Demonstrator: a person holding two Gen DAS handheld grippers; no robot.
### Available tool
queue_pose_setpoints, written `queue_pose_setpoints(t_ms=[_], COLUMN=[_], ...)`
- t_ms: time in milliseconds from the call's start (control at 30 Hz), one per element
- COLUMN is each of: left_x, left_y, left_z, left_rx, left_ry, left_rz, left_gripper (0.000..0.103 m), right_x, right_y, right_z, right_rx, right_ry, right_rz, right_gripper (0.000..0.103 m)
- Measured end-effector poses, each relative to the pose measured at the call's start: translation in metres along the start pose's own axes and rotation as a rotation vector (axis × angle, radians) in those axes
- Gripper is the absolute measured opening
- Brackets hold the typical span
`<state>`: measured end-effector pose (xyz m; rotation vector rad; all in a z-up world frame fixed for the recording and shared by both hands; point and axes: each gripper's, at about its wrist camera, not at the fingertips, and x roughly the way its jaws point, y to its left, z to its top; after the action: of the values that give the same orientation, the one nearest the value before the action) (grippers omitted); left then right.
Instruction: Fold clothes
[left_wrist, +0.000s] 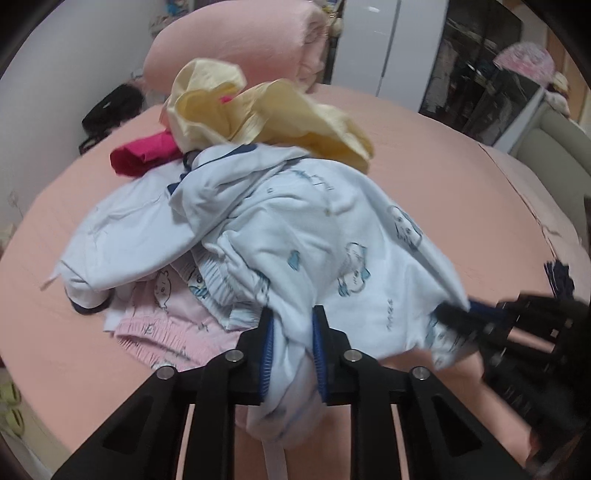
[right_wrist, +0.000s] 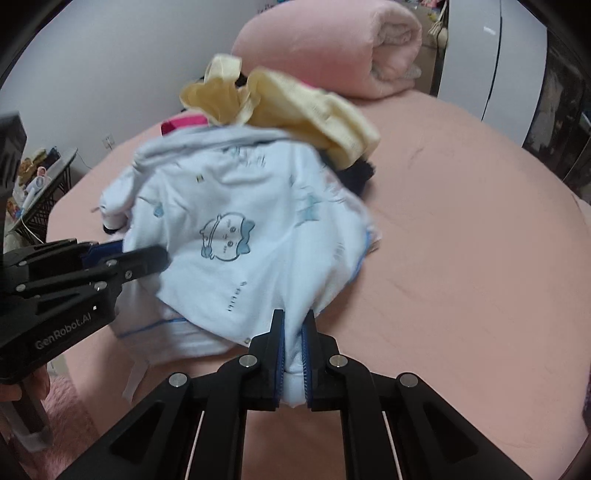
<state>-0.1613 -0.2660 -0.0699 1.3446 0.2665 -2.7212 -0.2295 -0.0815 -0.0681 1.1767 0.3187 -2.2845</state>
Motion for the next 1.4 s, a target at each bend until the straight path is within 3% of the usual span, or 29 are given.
queue_pose_setpoints(t_ms=[167, 367, 567, 667, 900, 1067, 1167, 1267, 1400], left_x=[-0.012, -0.028, -0.047, -0.055, -0.051, -0.039, -0.029, -0.013, 0.018], left_y=[-0.025, -0.042, -0.073, -0.096, -0.133, -0.150, -0.159, -0.165, -0.181], left_z=[-0.013, -0.030, -0.039, -0.042, -0.050, -0.061, -0.069, -0.077, -0.086], left_rx=[0.032, 0.046, 0.125, 0.175, 0.188, 0.204, 0.206, 0.201, 0.205], left_ry=[0.005, 0.021, 0.019, 0.015, 0.045, 0.093, 0.138, 0.193, 0.279], left_rz=[-0.031, -0.080, -0.164, -0.172, -0.196, -0.144, -0.168, -0.189, -0.239], left_gripper=[0.009, 0.006, 0.005, 0.005, 0.005, 0.006, 0.006, 0.006, 0.016], right_x=[-0.041, -0.056, -0.056, -0.069, -0.097, -0.132, -0.160, -0.183, -0.185], right_y=[-0.018, -0.004, 0.007, 0.000, -0.027, -0.075, -0.116, -0.161, -0.223], right_z=[-0.019, -0.026, -0.027, -0.037, -0.056, -0.082, -0.106, -0.137, -0.173], right_rx=[0.019, 0.002, -0.017, -0.008, 0.034, 0.133, 0.213, 0.293, 0.412], right_ry=[-0.022, -0.009, -0.003, -0.009, -0.029, -0.044, -0.039, 0.008, 0.178], right_rz=[-0.017, -0.036, -0.061, -0.057, -0.078, -0.166, -0.246, -0.346, -0.408], right_gripper=[0.006, 0.006, 0.006, 0.006, 0.006, 0.006, 0.006, 0.006, 0.012])
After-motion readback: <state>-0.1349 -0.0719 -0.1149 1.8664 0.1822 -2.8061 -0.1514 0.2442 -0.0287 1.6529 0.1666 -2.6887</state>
